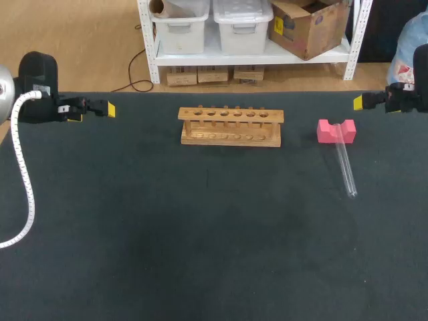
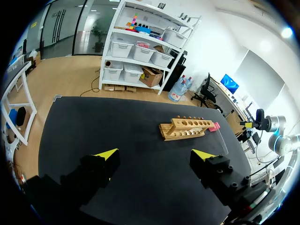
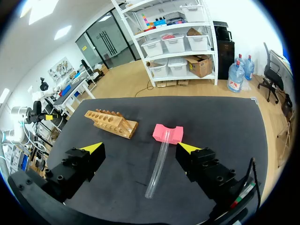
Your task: Grasp the test tube, adjust it, and insert it.
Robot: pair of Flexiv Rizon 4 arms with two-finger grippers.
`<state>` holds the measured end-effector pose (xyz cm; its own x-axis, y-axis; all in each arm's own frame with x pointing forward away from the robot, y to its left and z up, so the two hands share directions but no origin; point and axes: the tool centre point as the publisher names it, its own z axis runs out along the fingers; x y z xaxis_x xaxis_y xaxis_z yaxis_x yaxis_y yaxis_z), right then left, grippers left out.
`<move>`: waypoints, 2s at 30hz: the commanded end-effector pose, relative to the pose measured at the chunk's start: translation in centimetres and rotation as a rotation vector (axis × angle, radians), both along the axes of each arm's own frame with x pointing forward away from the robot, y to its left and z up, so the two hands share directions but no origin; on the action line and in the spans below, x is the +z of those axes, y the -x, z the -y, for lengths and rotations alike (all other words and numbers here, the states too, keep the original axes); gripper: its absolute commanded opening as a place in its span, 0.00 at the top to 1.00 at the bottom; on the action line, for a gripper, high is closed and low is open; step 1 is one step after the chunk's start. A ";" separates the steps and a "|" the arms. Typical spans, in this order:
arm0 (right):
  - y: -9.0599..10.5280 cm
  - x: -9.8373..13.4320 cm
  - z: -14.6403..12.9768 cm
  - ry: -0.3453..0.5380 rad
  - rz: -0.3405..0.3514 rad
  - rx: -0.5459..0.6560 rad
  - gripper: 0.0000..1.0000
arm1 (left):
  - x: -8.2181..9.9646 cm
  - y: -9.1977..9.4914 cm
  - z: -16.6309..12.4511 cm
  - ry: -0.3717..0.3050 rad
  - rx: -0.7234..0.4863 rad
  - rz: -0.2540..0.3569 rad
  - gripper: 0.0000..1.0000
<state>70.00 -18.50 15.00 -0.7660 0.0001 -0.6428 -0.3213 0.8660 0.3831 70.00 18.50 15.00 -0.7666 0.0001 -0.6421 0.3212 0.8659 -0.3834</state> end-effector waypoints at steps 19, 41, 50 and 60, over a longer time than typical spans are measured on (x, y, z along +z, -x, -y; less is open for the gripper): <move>0.0 0.0 0.0 0.000 0.000 0.000 0.00 | 0.0 0.0 0.0 0.000 0.000 0.000 0.00; 0.0 0.0 0.0 0.000 0.000 0.000 0.00 | 2.9 -0.2 -3.1 -0.096 -0.438 0.475 0.00; 0.0 0.0 0.0 0.000 0.000 0.000 0.00 | 2.7 -0.9 -3.2 -0.074 -0.696 0.647 0.00; 0.0 0.0 0.0 0.000 0.000 0.000 0.00 | 1.1 -3.0 -2.1 0.001 -0.775 0.729 0.00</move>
